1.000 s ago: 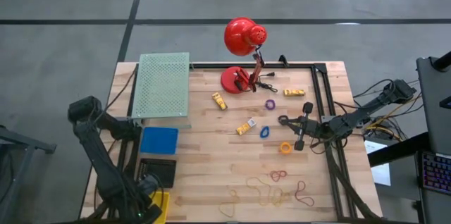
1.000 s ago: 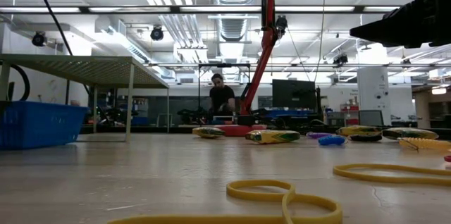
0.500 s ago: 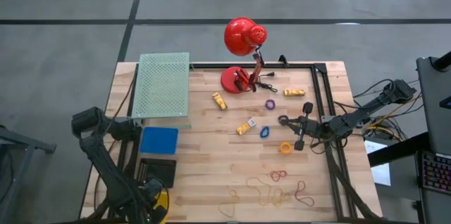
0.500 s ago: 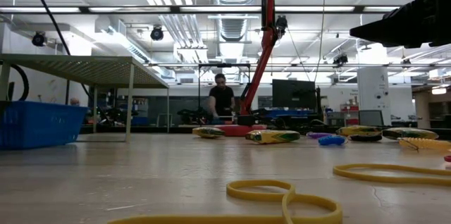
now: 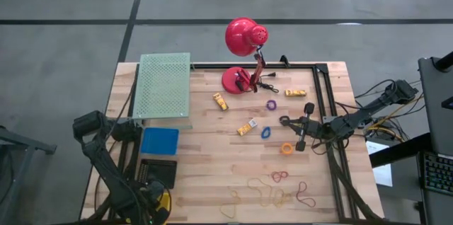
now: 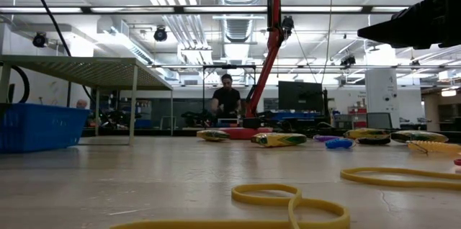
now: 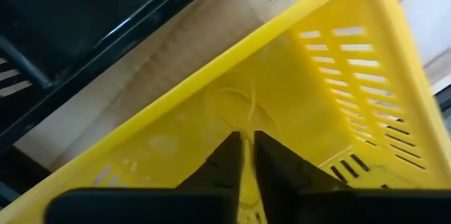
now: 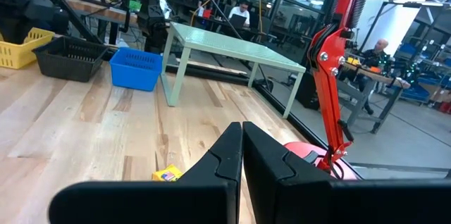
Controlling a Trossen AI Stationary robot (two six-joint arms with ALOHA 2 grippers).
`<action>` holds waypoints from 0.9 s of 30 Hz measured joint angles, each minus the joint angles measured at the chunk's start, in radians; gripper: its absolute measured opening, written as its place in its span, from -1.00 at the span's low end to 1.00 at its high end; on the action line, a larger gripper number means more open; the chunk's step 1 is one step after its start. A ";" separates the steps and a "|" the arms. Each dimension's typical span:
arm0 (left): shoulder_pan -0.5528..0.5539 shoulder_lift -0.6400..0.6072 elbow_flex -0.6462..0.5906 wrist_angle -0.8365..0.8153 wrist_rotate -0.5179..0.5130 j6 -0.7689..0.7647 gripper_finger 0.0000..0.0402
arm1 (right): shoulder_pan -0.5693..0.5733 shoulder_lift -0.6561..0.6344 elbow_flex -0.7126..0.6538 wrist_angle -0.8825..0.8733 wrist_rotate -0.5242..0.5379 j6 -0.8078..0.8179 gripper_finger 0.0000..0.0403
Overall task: Pick & Place Office Desk Supplies
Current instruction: Put the yellow rubber band into the yellow bin
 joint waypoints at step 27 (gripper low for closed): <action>0.005 -0.068 0.002 -0.037 0.034 0.011 -0.14 | 0.000 0.000 0.000 0.000 0.000 0.000 -0.96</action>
